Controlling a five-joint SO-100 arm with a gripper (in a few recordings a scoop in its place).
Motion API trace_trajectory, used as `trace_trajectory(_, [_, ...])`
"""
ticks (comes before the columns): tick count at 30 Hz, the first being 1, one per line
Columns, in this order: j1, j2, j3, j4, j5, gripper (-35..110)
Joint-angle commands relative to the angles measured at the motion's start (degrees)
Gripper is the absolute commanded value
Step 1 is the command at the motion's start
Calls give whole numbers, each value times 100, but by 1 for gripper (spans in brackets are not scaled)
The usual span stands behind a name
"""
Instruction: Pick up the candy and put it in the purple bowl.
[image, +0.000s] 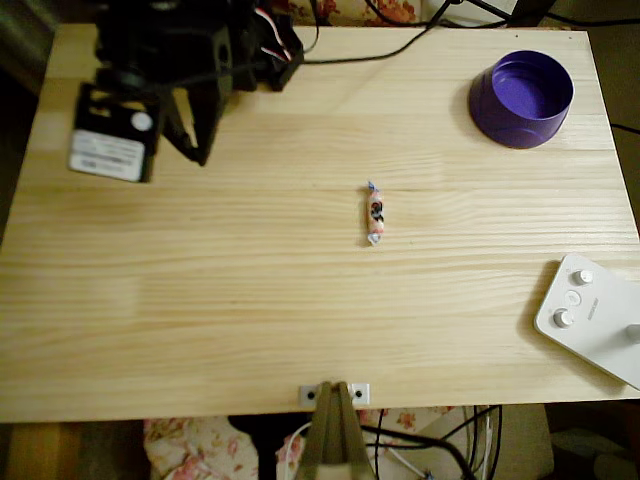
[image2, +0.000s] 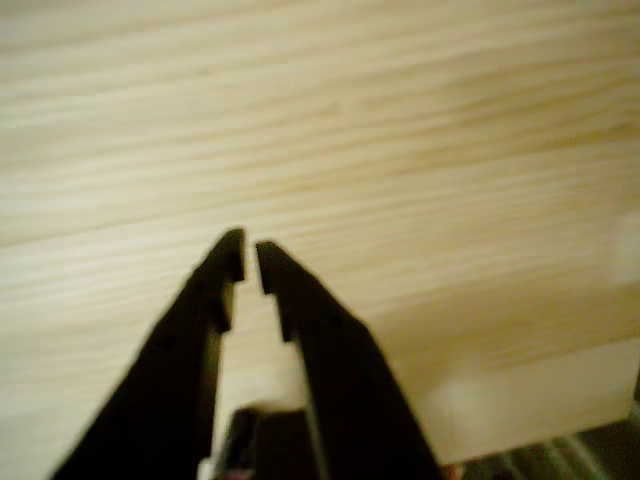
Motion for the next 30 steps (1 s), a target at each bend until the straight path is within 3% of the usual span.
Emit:
trace_trajectory(1, [-431, -562, -1503, 316, 686, -1])
trace_trajectory(17, [-3023, -2399, -3727, 1749, 2312, -1])
trace_trajectory(30, [-4342, -3577, -3656, 1283, 2874, -1])
